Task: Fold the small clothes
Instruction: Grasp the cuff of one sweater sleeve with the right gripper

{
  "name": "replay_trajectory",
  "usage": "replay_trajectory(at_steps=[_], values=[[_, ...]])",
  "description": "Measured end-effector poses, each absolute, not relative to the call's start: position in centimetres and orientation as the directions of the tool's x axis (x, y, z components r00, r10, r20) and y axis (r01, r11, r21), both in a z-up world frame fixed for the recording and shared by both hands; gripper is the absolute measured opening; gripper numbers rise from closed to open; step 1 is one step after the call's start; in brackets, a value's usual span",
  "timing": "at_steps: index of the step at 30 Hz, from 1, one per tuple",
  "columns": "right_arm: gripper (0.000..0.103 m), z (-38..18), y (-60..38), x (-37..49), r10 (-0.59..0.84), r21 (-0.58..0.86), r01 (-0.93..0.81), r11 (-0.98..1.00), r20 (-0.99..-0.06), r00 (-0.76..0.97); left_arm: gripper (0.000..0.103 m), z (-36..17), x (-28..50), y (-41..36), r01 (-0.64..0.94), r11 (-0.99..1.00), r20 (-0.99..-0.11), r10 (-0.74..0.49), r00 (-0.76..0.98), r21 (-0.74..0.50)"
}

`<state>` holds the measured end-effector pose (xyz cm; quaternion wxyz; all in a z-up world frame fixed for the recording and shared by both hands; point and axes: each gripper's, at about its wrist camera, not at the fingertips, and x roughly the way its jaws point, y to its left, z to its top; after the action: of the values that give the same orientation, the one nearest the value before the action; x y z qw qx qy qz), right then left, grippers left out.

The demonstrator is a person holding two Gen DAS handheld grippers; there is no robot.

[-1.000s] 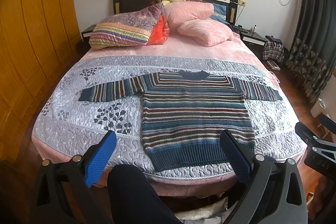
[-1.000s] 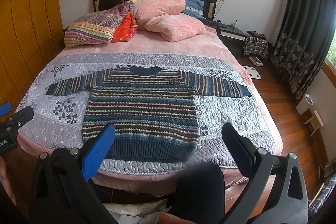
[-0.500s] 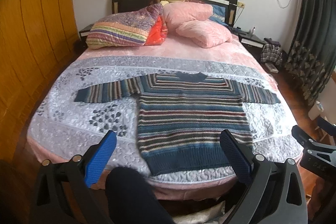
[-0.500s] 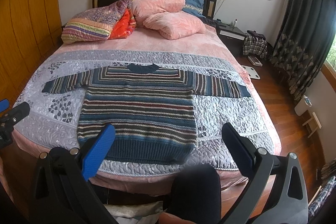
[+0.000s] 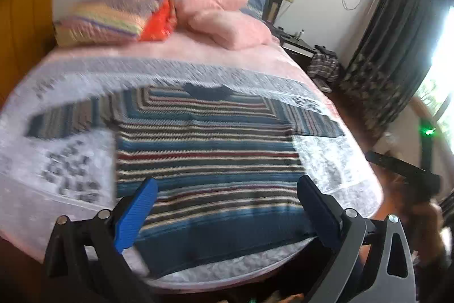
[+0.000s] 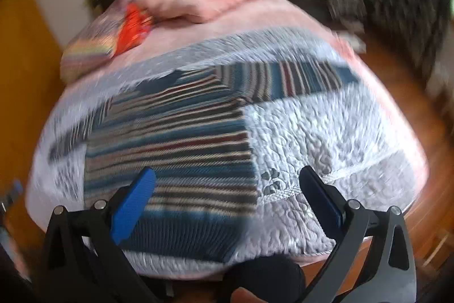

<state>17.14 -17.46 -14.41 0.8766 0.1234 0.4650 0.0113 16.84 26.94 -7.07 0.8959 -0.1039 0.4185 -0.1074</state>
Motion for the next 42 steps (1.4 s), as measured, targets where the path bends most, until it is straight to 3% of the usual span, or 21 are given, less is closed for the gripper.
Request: replay_trajectory(at_steps=[4,6,7,8,11,15,19,30,39,42], values=[[0.096,-17.9,-25.0,21.1,0.152,0.341,0.243,0.908,-0.809,0.568,0.099,-8.7,20.3,27.0,0.102,0.939,-0.672,-0.309,0.673,-0.329],[0.082,-20.3,-29.5,23.5,0.196,0.430,0.330,0.841,-0.809,0.555,0.099,-9.0,21.6,27.1,0.100,0.932,-0.642,-0.314,0.699,-0.348],[0.067,-21.3,-31.2,24.3,0.217,0.466,0.359,0.808,-0.803,0.555,0.099,-9.3,22.5,27.0,0.088,0.933,-0.634,-0.304,0.711,-0.349],[0.063,-22.6,-33.4,25.3,0.242,0.507,0.404,0.761,-0.800,0.549,0.099,-9.7,23.2,26.9,0.086,0.935,-0.636,-0.299,0.712,-0.344],[0.062,-25.6,-38.6,28.2,0.289,0.602,0.481,0.638,-0.765,0.575,0.099,-10.8,25.5,25.9,0.097,0.948,-0.669,-0.284,0.687,-0.303],[0.058,-29.0,-44.7,32.1,0.328,0.698,0.523,0.489,-0.703,0.631,0.099,-13.3,28.6,25.0,0.096,0.932,-0.714,-0.331,0.617,-0.348],[0.044,-31.8,-48.5,35.3,0.336,0.744,0.540,0.393,-0.663,0.669,0.099,-16.3,30.9,24.0,0.065,0.923,-0.746,-0.348,0.567,-0.380],[0.042,-38.0,-53.8,41.0,0.288,0.722,0.611,0.324,-0.691,0.663,0.099,-20.0,34.1,24.9,-0.012,0.864,-0.704,-0.403,0.584,-0.504],[0.042,-39.4,-54.3,43.1,0.268,0.715,0.606,0.348,-0.695,0.667,0.099,-21.9,35.5,27.3,-0.076,0.775,-0.645,-0.462,0.608,-0.627],[0.036,-39.3,-54.2,43.7,0.268,0.714,0.601,0.361,-0.696,0.666,0.099,-22.4,35.6,28.2,-0.104,0.754,-0.638,-0.465,0.615,-0.649]])
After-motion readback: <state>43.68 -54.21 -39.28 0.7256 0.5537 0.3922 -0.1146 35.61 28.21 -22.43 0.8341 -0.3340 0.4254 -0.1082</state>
